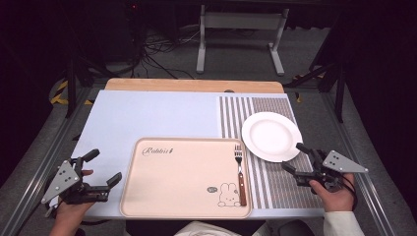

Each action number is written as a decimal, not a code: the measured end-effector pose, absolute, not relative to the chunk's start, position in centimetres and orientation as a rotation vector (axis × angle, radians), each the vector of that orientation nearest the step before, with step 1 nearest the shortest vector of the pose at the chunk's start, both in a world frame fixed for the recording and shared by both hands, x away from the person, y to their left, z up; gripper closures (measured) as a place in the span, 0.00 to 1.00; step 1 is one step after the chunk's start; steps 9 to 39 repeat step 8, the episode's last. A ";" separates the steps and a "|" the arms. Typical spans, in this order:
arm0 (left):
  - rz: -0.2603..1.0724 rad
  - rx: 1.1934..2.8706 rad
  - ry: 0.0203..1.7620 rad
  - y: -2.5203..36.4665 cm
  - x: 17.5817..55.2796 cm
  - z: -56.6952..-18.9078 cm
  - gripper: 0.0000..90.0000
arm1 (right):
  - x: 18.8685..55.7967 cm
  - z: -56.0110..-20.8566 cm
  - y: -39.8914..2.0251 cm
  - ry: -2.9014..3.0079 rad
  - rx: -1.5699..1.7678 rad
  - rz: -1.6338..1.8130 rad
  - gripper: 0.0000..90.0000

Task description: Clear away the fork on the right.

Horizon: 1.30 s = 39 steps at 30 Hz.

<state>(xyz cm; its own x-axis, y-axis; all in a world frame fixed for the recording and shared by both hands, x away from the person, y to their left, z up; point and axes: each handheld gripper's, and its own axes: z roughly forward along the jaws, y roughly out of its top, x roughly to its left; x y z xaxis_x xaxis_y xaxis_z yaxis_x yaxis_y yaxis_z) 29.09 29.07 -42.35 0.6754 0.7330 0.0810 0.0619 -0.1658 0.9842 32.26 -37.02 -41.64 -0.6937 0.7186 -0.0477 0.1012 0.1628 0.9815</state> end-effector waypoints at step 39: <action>0.675 1.648 0.656 29.1 29.1 -42.3 0.00 | 32.3 -43.1 -37.3 1.960 0.823 1.530 0.16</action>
